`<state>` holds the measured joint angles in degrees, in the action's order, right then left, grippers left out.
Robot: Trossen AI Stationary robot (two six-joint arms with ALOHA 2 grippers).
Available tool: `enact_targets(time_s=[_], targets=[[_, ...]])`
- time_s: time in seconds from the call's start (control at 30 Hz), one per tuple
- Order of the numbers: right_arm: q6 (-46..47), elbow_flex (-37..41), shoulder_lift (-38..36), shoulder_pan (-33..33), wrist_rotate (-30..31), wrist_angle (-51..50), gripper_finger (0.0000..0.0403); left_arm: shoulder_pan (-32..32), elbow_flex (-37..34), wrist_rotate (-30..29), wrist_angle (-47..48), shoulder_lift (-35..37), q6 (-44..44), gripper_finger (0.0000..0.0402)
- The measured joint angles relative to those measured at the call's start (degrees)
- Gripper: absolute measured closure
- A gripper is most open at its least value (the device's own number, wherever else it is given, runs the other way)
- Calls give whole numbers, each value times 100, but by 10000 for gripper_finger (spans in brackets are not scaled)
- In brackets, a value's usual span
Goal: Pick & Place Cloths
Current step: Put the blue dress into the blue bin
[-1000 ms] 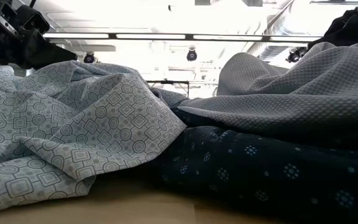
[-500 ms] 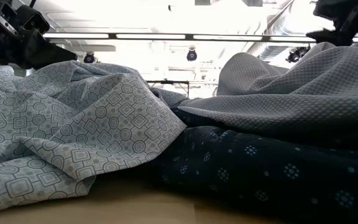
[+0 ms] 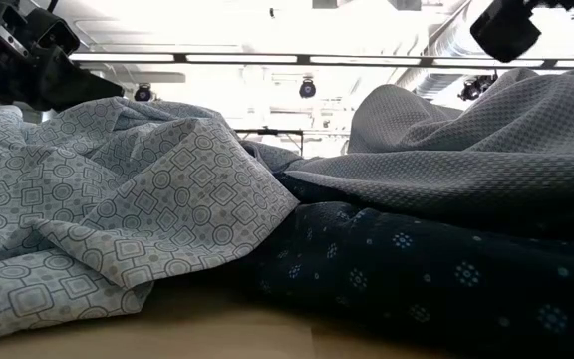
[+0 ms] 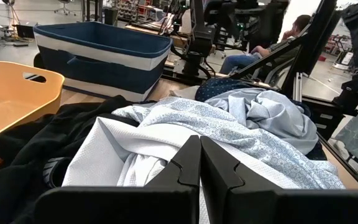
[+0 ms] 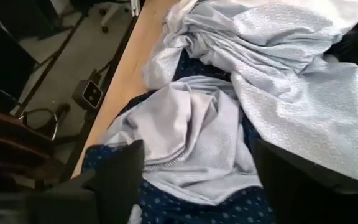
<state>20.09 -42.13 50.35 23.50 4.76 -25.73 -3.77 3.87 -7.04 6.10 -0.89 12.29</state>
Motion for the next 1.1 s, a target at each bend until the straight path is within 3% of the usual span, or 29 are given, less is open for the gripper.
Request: enact_targets(time_s=[0.17, 0.27, 0.6, 0.83, 0.93, 1.1], targets=[[570, -330, 767, 304, -72, -115, 29, 0, 1, 1, 1, 0, 0, 402], [672, -433, 1158, 637, -34, -103, 7, 0, 0, 1, 0, 2, 1, 402], [560, -446, 2373, 1554, 610, -81, 13, 0, -1, 1, 0, 2, 2, 402], [1143, -446, 2979, 1380, 733, 169, 13, 0, -1, -1, 1, 1, 1, 401], [914, -446, 3246, 1287, 831, 463, 13, 0, 0, 1, -1, 1, 1, 402], [163, -446, 3566, 1104, 1585, 1310, 13, 0, -1, 0, -1, 2, 0, 402]])
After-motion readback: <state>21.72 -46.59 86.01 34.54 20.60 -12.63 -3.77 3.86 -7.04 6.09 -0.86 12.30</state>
